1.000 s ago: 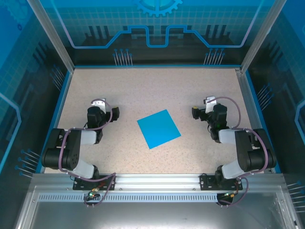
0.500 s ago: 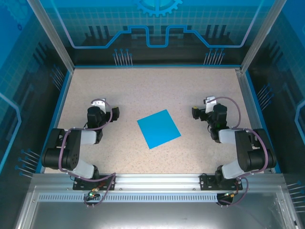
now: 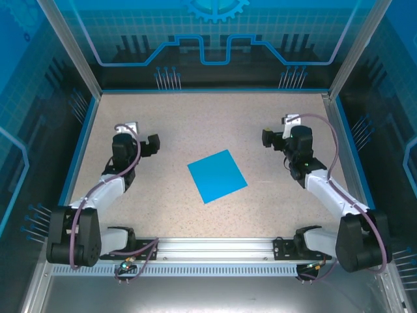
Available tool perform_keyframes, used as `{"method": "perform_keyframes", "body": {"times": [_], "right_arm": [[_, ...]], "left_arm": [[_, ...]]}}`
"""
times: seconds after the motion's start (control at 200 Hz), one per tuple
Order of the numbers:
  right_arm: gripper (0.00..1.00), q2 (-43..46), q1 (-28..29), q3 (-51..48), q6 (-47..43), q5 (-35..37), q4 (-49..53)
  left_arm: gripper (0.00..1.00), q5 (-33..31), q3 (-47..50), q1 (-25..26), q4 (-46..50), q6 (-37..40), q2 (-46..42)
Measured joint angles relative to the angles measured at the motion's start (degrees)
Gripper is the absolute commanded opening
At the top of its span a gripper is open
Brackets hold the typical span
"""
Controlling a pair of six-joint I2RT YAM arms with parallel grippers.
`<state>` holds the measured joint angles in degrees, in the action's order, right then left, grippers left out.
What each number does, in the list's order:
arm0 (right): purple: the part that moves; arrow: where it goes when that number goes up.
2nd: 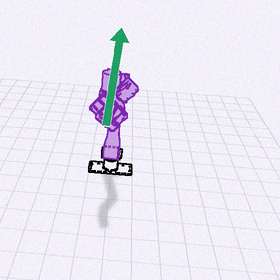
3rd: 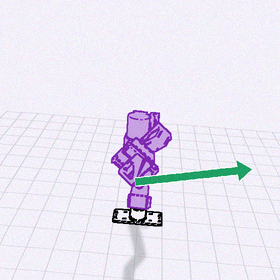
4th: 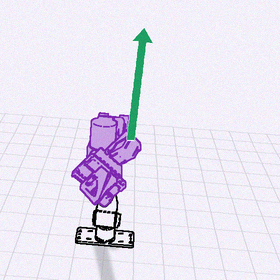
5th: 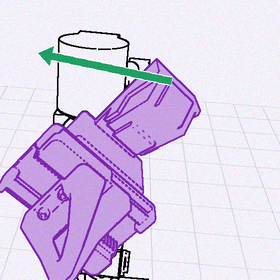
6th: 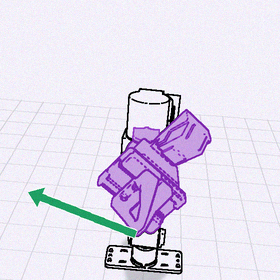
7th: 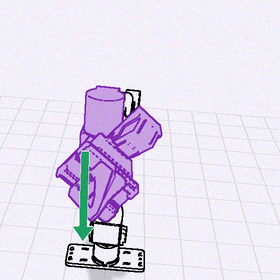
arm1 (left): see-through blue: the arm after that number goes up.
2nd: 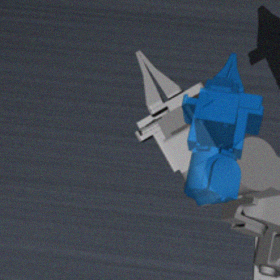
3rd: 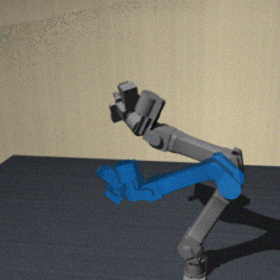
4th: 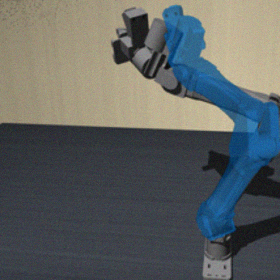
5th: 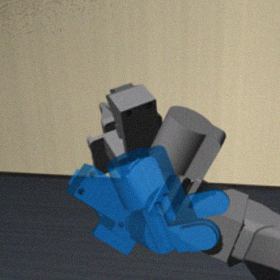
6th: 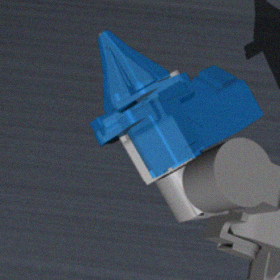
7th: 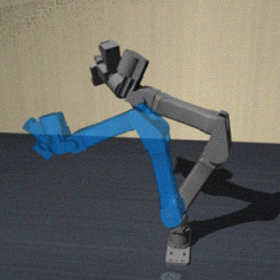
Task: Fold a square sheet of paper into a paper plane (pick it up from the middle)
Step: Move the square sheet of paper to the center of the table.
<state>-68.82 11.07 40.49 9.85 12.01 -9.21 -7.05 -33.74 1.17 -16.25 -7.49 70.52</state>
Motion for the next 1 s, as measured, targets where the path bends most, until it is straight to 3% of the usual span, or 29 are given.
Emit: {"method": "perform_keyframes", "body": {"times": [0.125,0.26,0.535,0.715,1.0], "right_arm": [[0.99,-1.7,6.93,5.92,6.4,2.21,10.78],[1.0,-9.55,17.35,14.34,12.72,5.57,22.95],[0.99,-24.28,35.1,22.69,21.44,11.78,35.78],[1.0,-33.53,39.3,27.5,24.24,10.86,37.75],[0.99,-38.8,39.1,27.74,26.53,5.53,35.56]], "left_arm": [[0.99,-0.83,-3.41,1.2,5.57,-2.78,-0.28],[0.99,-0.63,-3.39,1.27,9.57,-5.03,-0.42],[0.99,-0.13,-2.71,1.27,10.51,-7.78,-0.44],[0.98,0.04,-1.86,1.27,10.23,-8.37,-1.11],[0.98,0.04,-1.66,1.27,9.88,-8.98,-1.2]]}}
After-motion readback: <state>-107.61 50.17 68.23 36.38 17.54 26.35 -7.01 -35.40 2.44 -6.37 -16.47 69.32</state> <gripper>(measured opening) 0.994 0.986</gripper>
